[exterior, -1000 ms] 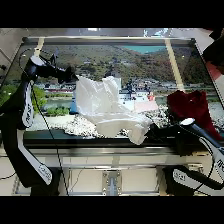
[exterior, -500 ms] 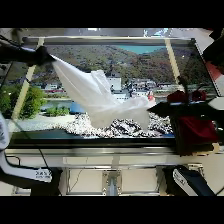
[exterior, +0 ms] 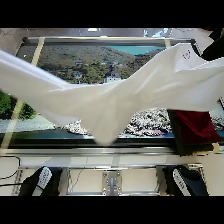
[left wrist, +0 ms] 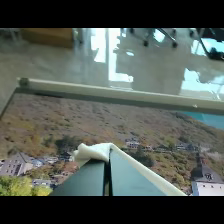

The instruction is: Fold the shirts.

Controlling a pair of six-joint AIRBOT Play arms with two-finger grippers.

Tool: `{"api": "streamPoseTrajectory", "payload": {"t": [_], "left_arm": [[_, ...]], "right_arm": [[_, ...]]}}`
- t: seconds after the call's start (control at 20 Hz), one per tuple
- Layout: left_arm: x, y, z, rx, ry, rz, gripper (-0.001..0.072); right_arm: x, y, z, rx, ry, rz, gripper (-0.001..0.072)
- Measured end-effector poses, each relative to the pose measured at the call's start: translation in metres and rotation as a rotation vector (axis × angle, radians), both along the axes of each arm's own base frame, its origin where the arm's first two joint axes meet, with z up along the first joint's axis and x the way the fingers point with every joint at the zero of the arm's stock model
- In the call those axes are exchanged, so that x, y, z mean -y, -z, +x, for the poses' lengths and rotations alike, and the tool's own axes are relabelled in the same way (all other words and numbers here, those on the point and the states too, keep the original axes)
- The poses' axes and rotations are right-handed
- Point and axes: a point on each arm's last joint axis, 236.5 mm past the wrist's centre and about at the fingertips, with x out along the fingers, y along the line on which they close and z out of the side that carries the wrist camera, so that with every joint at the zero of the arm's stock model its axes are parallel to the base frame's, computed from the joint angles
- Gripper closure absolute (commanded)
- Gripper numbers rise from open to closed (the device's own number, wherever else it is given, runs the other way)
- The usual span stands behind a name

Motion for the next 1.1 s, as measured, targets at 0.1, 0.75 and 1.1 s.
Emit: {"api": "streamPoseTrajectory", "payload": {"t": [0.1, 0.75, 1.1], "left_arm": [[-0.003, 0.016, -0.001, -0.049, -0.008, -0.045, 0.0696], [0.041, 0.428, 0.188, -0.867, 0.171, -0.45, 0.0696], [0.036, 0.465, 0.285, -0.592, -0.009, -0.603, 0.0695]], "right_arm": [[0.016, 0.007, 0.015, -0.047, 0.055, -0.027, 0.0705], [-0.01, 0.382, 0.166, -1.12, -0.102, 0.181, 0.0702], [0.0, 0.469, 0.246, -0.994, 0.083, 0.302, 0.0686]]}}
